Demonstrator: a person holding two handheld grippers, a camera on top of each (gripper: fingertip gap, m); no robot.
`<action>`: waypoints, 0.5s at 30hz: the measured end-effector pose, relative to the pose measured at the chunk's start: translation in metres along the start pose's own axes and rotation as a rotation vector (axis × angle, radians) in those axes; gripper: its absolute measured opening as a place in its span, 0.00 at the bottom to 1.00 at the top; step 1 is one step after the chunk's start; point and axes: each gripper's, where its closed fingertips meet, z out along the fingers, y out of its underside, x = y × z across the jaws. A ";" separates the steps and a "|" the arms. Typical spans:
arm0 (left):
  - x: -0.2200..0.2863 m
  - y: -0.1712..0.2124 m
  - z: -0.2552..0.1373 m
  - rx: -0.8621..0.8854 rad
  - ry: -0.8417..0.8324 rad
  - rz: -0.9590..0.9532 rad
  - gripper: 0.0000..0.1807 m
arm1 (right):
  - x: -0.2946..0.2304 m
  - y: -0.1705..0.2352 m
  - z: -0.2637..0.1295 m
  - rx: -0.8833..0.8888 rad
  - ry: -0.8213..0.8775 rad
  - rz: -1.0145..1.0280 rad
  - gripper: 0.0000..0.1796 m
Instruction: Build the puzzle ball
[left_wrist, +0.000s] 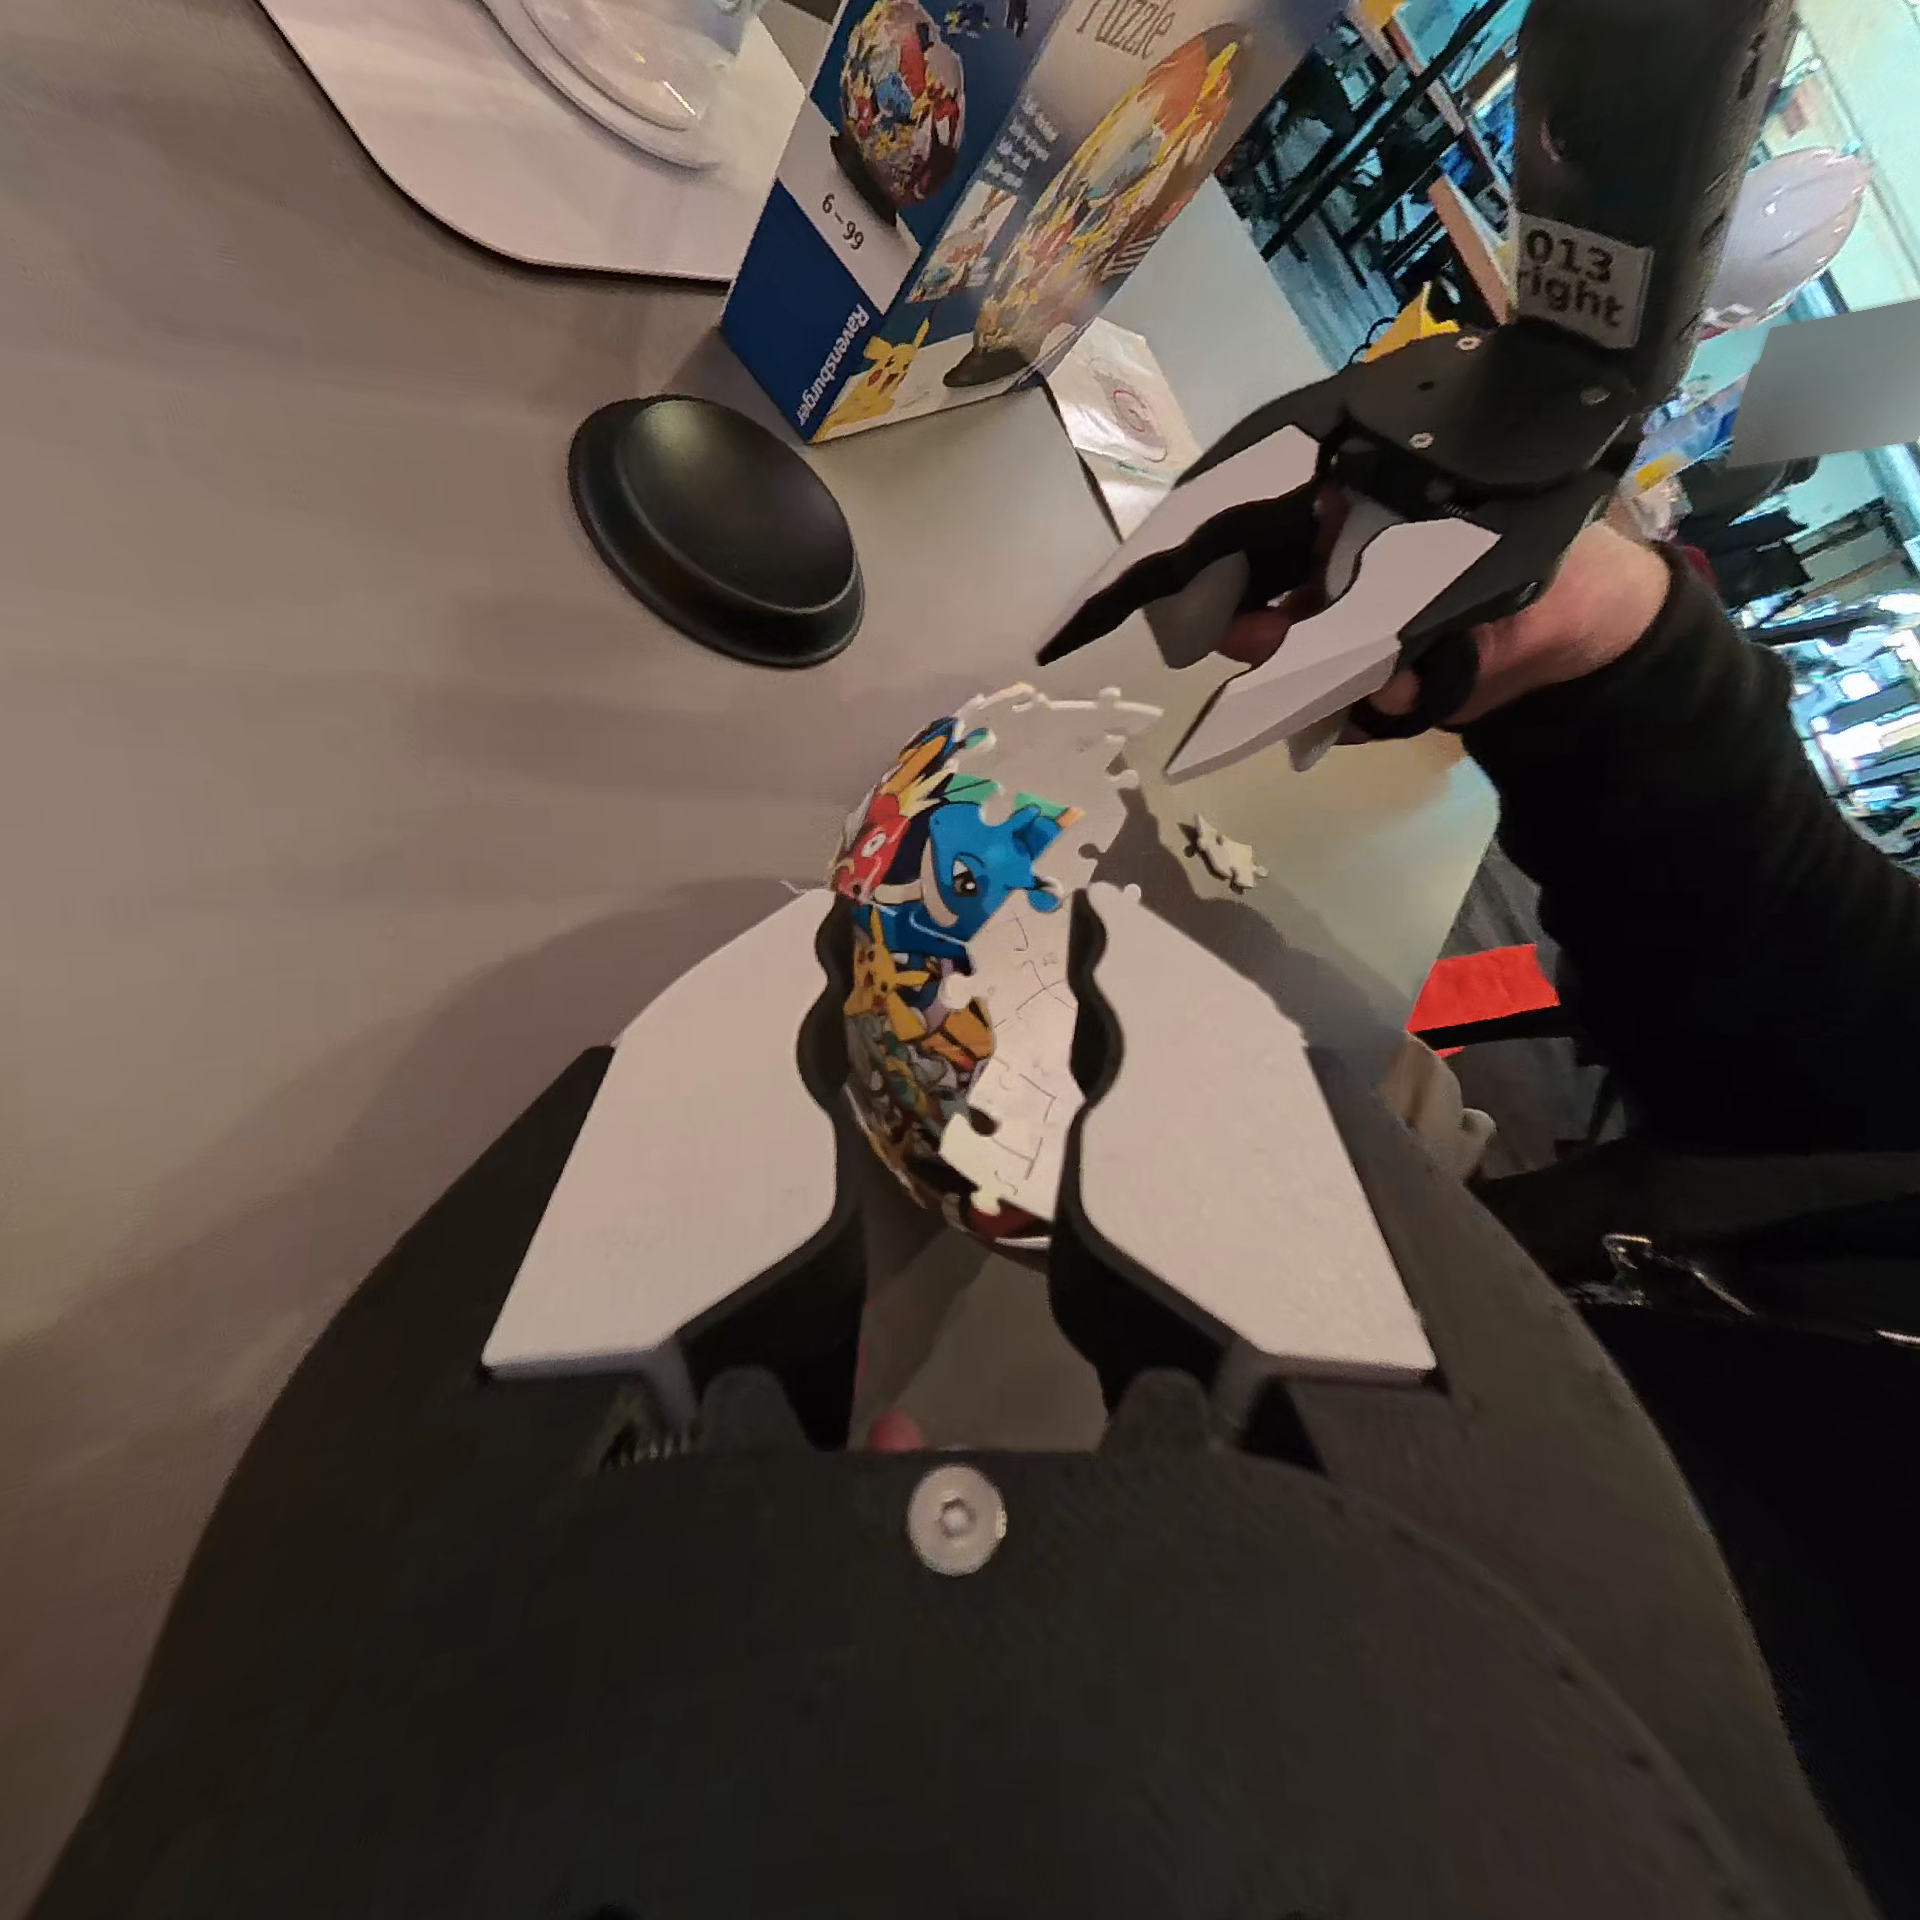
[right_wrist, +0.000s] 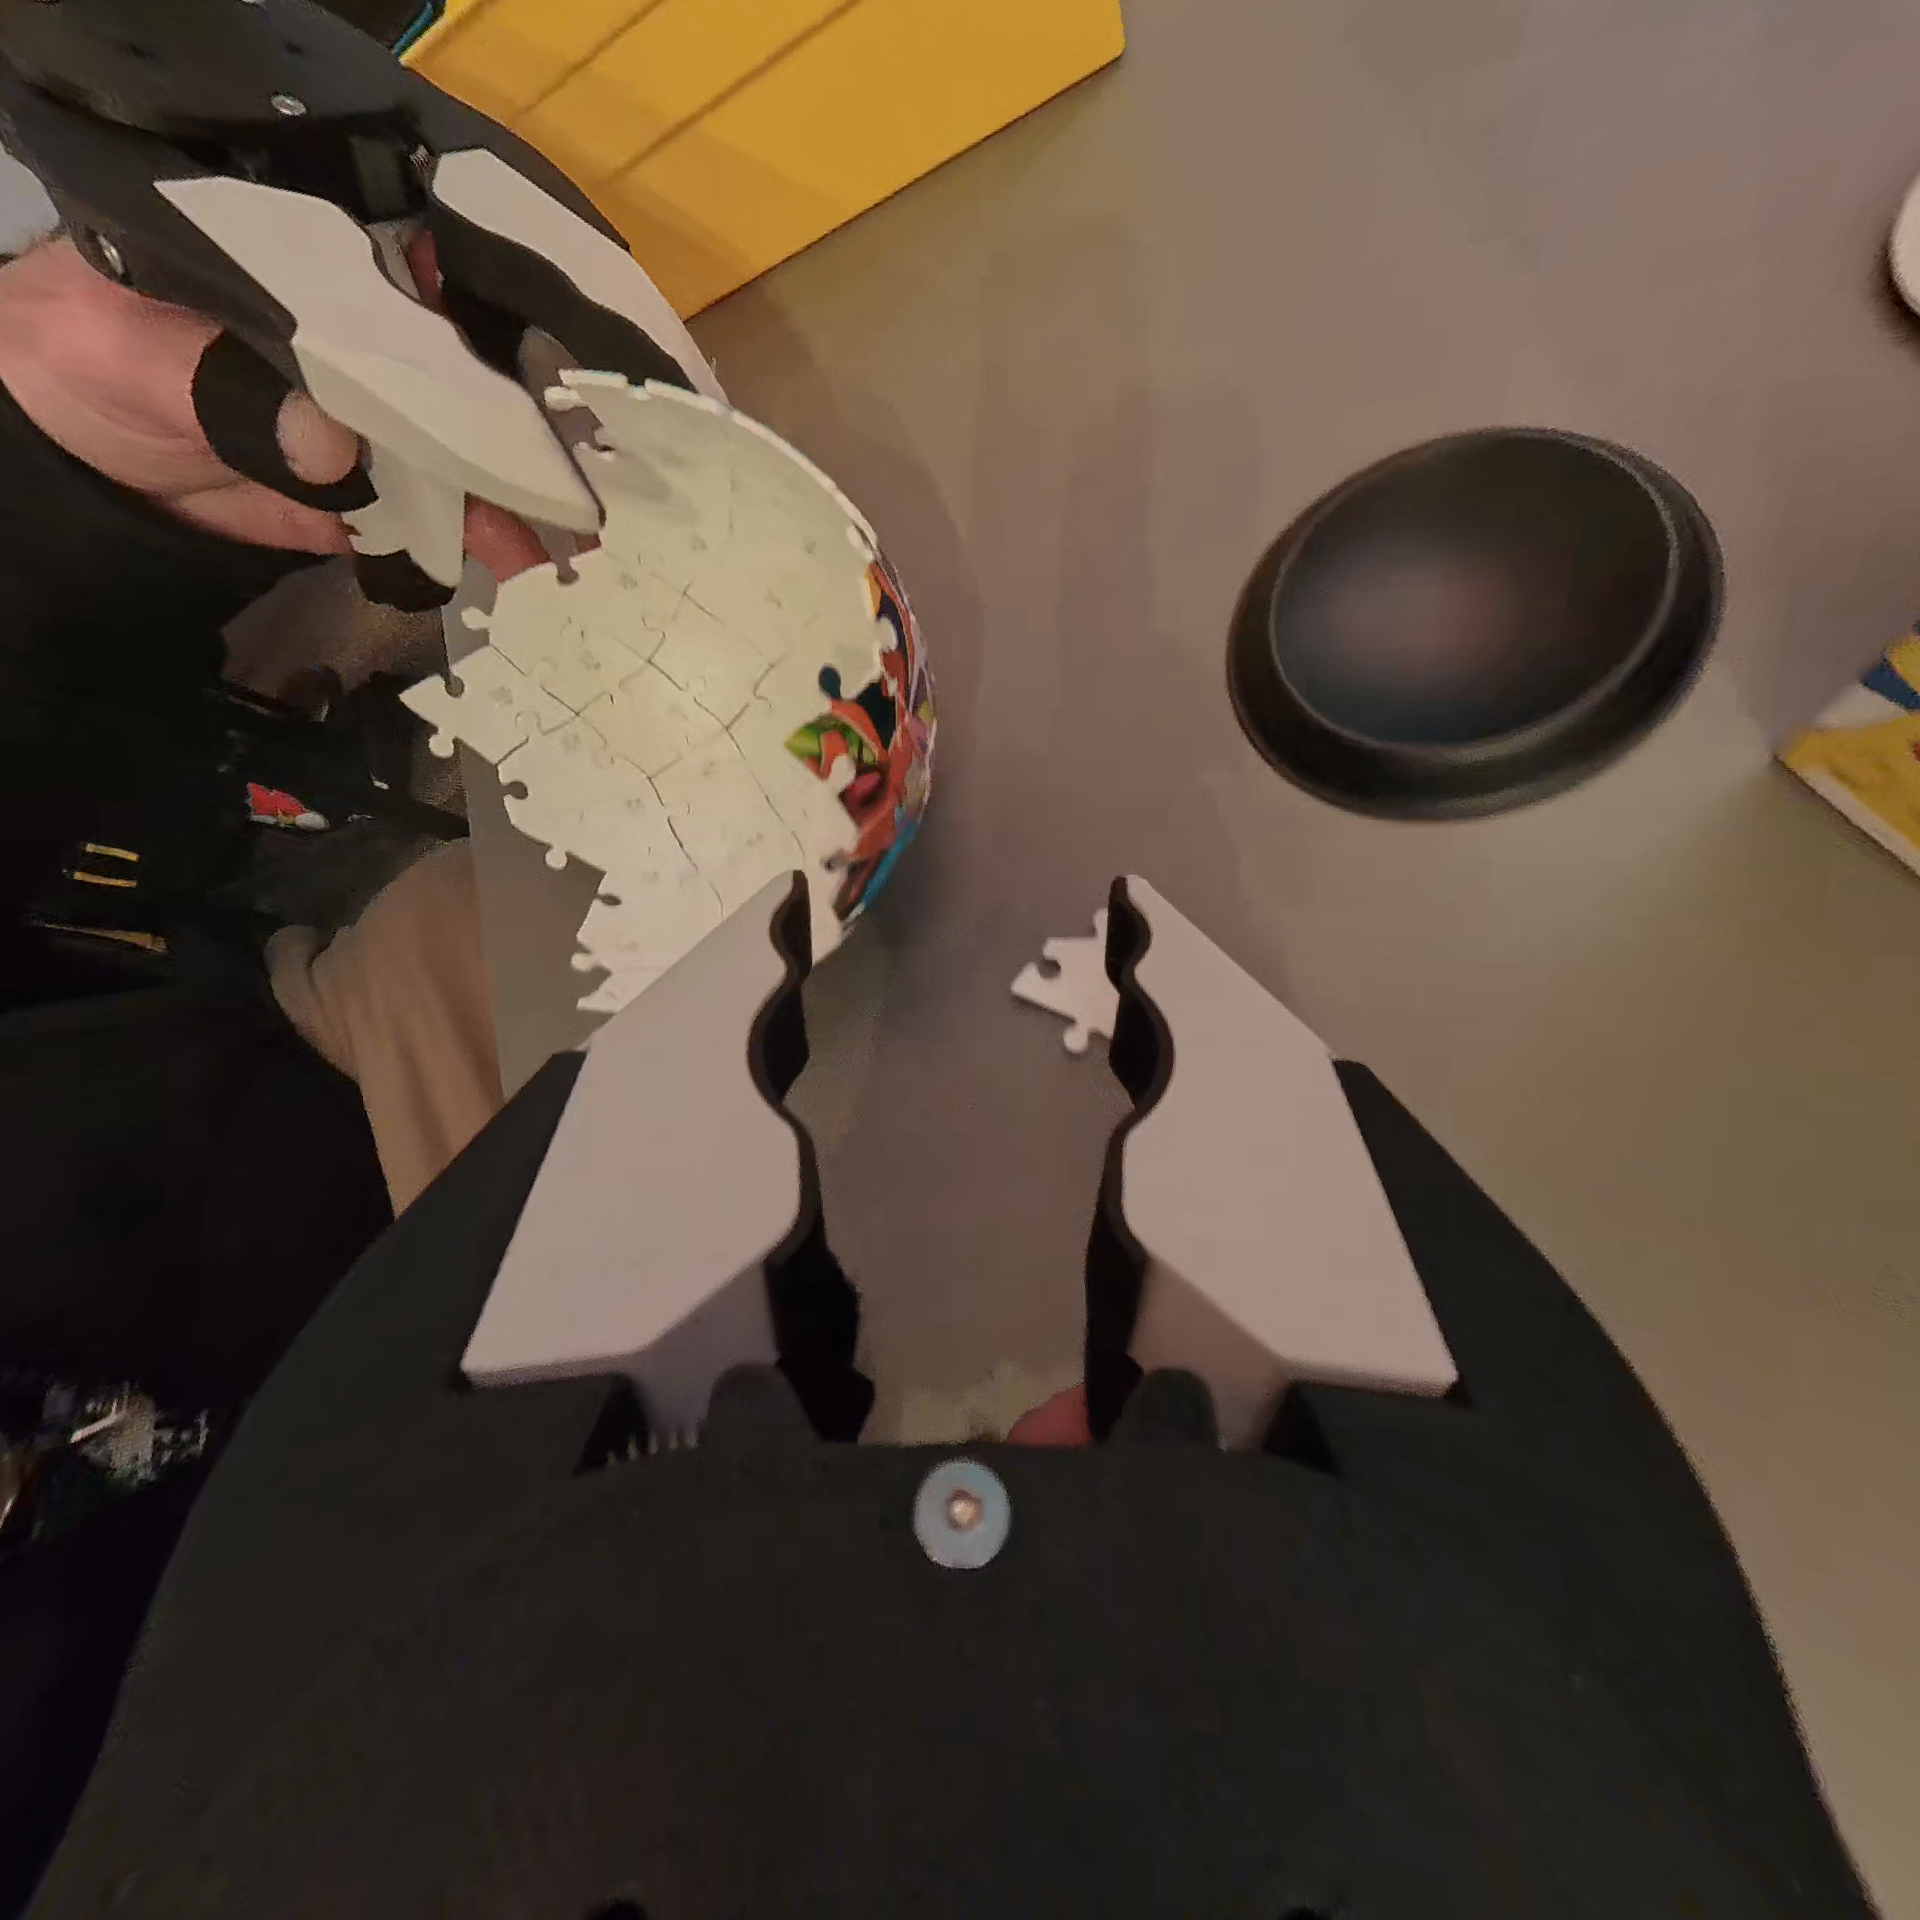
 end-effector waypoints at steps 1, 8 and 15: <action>-0.001 -0.001 0.000 0.004 -0.023 0.008 0.20 | 0.004 0.004 -0.005 0.002 0.009 0.005 0.31; 0.000 -0.007 0.001 -0.008 -0.150 0.093 0.14 | 0.031 0.035 -0.002 -0.118 0.181 -0.045 0.29; -0.001 -0.015 0.001 -0.066 -0.271 0.166 0.10 | 0.044 0.042 0.010 -0.160 0.282 -0.105 0.25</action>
